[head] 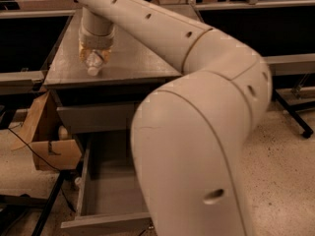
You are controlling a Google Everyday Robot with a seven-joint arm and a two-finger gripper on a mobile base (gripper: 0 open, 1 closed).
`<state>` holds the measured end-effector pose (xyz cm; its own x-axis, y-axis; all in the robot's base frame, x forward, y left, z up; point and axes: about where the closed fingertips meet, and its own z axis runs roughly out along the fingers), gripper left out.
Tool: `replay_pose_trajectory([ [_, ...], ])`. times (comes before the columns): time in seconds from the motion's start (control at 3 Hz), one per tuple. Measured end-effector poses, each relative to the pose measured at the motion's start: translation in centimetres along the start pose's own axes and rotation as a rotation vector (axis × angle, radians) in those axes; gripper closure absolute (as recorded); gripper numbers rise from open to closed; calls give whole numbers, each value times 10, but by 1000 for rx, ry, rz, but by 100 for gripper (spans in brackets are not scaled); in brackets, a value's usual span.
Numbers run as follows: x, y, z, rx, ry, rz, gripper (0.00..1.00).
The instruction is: Place water bottle into middle drawer
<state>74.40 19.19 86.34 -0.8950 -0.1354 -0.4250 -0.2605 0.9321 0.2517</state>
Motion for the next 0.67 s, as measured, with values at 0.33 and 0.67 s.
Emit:
replay_pose_trajectory([
  [0.33, 24, -17, -55, -19, 6, -56, 100],
  [0.67, 58, -34, -108, -29, 44, -191, 100],
])
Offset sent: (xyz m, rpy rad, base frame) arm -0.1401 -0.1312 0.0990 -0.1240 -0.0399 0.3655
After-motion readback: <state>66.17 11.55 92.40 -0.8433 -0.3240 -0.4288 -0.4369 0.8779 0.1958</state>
